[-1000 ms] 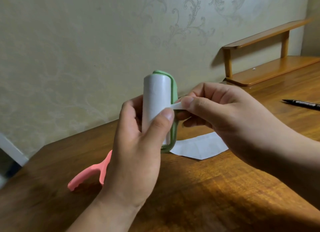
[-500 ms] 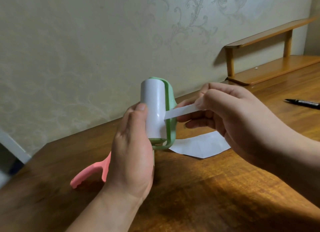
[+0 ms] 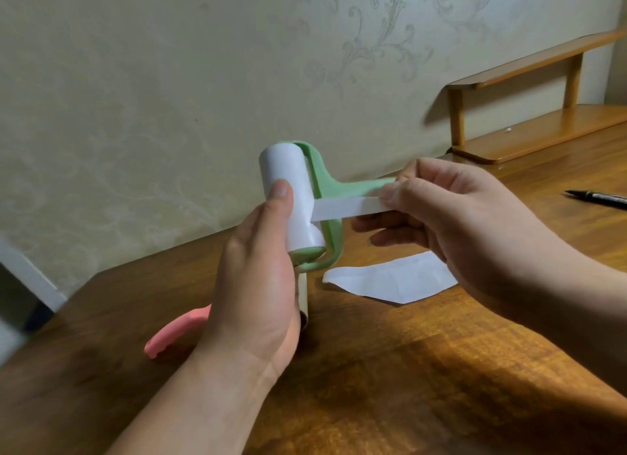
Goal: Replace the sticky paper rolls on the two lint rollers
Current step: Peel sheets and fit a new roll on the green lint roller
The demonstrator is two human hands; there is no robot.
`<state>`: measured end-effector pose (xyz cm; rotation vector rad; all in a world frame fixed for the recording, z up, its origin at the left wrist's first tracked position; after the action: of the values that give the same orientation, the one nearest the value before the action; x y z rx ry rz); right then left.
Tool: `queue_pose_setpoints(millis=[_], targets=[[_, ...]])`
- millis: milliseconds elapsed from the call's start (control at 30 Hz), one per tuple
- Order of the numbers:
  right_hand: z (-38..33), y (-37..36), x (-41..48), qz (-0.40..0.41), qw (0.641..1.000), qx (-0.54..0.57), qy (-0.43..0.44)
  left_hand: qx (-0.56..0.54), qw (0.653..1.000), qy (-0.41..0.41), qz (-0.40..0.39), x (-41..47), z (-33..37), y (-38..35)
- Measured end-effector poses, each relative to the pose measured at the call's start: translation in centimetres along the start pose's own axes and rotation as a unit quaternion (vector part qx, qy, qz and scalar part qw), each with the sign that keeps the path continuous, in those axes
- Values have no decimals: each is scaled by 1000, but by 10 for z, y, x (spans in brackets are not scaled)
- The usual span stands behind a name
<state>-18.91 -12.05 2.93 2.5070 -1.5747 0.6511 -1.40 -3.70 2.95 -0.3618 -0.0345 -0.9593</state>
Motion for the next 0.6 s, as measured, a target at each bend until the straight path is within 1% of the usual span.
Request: queue_pose_setpoints(millis=[167,333,400,500,533,600], targets=[[0,5,1,31,999,26,-20,-28,999,11,14,4,2,1],[2,8,2,42,998,29,-32,-43,995,82,26,10,-5,5],[3,7,2,33,998,30,-35,-41,995,82,38,10,-6,7],[4,6,2,25,998,28,-43,-11,998,61,2,9,-5,3],[4,6,2,25,999,22,-41,0,998,57,2,9,-5,3],[4,6,2,29,999,8,-33,9,998,56,27,12,-5,6]])
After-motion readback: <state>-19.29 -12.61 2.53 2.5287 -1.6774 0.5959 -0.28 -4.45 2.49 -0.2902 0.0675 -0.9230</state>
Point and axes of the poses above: each hand's wrist, its own x-axis towards the middle knuckle, its own y-axis out of the back of the hand, z = x × y, the point moved 3 cm from there along x, towards the middle knuckle, and after that the axes turned 5 degrees about z, right-handed, at the moved point
